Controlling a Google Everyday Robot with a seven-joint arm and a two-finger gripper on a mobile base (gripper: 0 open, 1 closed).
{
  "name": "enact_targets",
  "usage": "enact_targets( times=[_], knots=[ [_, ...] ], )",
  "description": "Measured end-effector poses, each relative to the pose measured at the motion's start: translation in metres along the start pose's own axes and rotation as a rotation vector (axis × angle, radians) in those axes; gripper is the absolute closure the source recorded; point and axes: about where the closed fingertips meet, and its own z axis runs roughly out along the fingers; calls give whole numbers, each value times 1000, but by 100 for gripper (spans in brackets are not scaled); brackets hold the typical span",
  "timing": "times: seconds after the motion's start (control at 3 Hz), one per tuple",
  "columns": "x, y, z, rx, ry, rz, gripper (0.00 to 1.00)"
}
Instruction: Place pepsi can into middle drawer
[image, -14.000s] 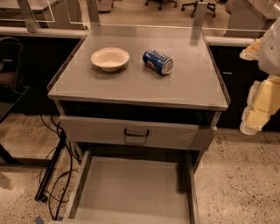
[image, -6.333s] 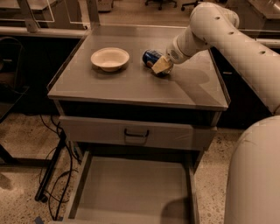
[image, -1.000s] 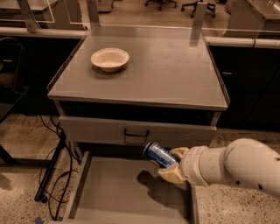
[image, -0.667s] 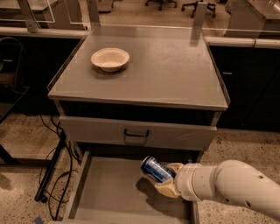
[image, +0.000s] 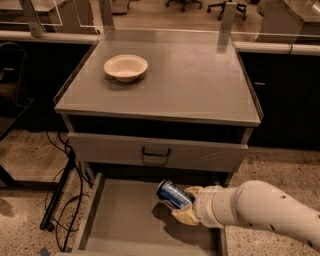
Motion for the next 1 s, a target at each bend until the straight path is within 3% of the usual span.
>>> enact_targets(
  times=[0.33,1.0],
  knots=[
    [16,-3,39,-29,25,9,100],
    [50,-16,119,-28,31,22,100]
  ],
)
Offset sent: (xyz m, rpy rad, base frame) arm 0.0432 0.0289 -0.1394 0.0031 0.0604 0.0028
